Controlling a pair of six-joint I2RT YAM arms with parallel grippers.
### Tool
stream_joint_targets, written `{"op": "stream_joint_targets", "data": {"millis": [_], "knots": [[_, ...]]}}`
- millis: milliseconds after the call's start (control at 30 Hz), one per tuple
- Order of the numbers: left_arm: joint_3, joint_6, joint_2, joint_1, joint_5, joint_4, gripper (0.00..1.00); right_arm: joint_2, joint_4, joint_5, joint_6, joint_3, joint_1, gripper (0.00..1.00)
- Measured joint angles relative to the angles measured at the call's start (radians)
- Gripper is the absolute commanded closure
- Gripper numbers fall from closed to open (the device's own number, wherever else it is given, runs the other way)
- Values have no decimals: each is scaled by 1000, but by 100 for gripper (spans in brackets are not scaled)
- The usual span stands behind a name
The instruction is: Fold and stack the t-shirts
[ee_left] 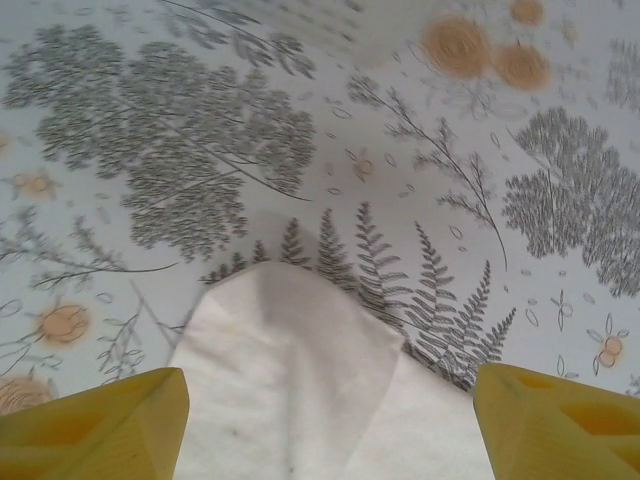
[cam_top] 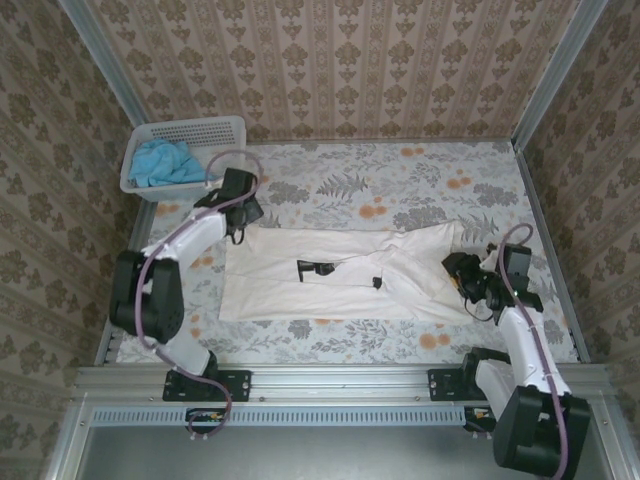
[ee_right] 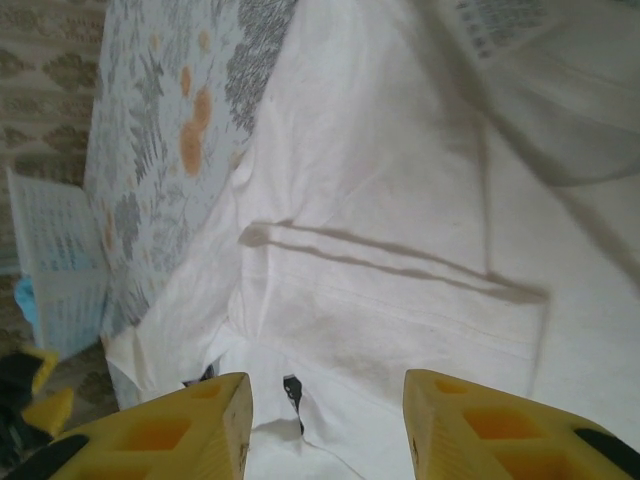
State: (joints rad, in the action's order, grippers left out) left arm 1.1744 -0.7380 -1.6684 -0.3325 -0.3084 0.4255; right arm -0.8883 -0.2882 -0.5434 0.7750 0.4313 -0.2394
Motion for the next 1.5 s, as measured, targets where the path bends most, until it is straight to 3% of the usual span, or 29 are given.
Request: {"op": "stream_joint_targets", "data": {"millis": [167,300,467,833,1100,1500], "knots": [[239,81,-219,-77,-80,146,27,-193,39,70,-39,136,183,58],[372,135,-354,-153,-180,241,30,-308,109,105,-38,160,226,59],[428,201,-436,-189,-212,317,35,-406,151,126,-39,183,276,60],[472,294,-514,-128,-216,393,41,-431,225,126,-39,186,289,61],[517,322,-546,-105,-209,397,52,-441,238,126,-39,186,289,62],[528,340,-562,-100,-216,399,56,-449,240,126,-39,186,289,63]]}}
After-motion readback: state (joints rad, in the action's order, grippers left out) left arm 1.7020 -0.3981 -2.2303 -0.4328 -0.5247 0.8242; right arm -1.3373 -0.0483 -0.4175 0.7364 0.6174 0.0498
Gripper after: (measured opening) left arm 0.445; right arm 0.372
